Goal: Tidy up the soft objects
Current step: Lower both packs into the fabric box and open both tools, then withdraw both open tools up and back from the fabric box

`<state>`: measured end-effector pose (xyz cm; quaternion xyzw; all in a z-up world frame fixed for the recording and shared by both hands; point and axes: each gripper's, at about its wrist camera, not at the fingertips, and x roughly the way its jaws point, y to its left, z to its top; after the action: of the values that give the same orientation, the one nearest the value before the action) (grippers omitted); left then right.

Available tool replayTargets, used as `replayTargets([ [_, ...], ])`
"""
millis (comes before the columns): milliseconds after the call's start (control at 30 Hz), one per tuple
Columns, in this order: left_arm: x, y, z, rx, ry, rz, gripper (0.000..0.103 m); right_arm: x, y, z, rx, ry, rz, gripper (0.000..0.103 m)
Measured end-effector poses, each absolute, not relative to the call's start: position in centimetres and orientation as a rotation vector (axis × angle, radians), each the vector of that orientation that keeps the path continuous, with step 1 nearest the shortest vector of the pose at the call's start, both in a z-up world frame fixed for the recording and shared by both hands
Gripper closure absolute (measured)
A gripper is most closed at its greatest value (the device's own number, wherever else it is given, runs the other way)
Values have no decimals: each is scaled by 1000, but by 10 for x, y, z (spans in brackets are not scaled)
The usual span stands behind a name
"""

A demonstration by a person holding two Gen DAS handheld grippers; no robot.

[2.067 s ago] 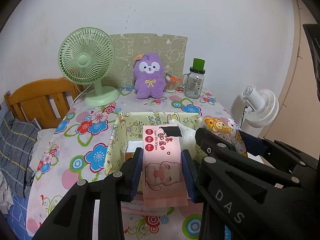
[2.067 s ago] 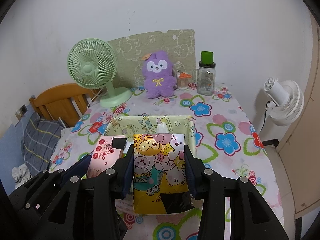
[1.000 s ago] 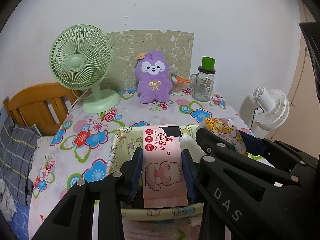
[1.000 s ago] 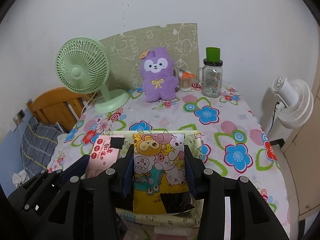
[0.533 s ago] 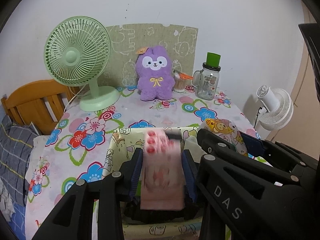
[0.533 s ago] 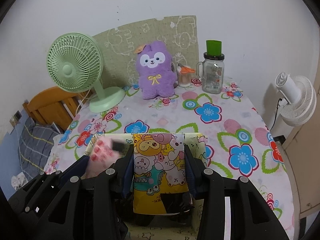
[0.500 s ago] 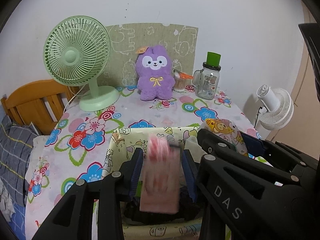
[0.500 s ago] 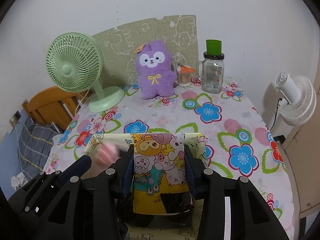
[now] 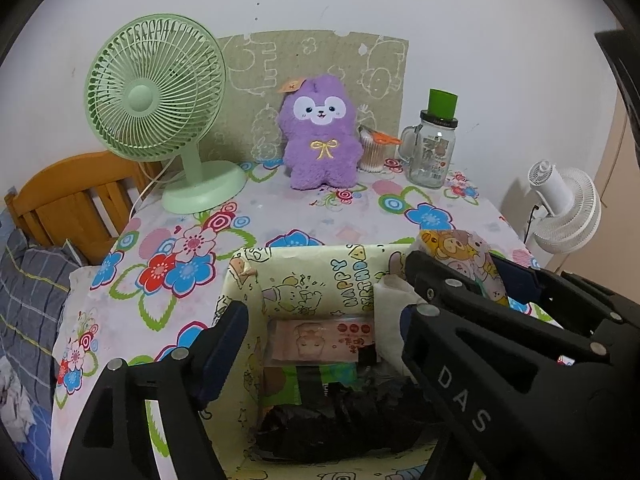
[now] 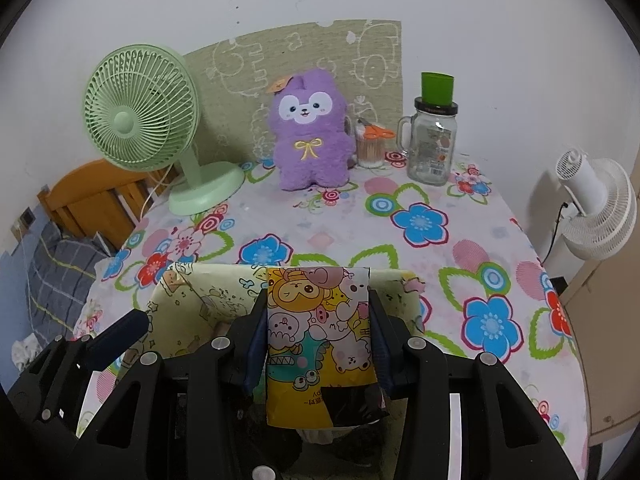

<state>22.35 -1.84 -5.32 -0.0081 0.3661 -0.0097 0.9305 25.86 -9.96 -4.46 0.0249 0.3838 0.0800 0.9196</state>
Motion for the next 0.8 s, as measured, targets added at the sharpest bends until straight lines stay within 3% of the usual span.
replayTargets([
  [233, 224, -16, -56, -6, 756, -5, 19, 264, -95, -51, 63, 804, 212, 53],
  [400, 222, -15, -57, 3, 759, 9, 19, 263, -92, -54, 61, 821, 228, 40],
  [800, 208, -15, -57, -11, 751, 15, 10, 246, -94, -52, 35, 803, 196, 23],
])
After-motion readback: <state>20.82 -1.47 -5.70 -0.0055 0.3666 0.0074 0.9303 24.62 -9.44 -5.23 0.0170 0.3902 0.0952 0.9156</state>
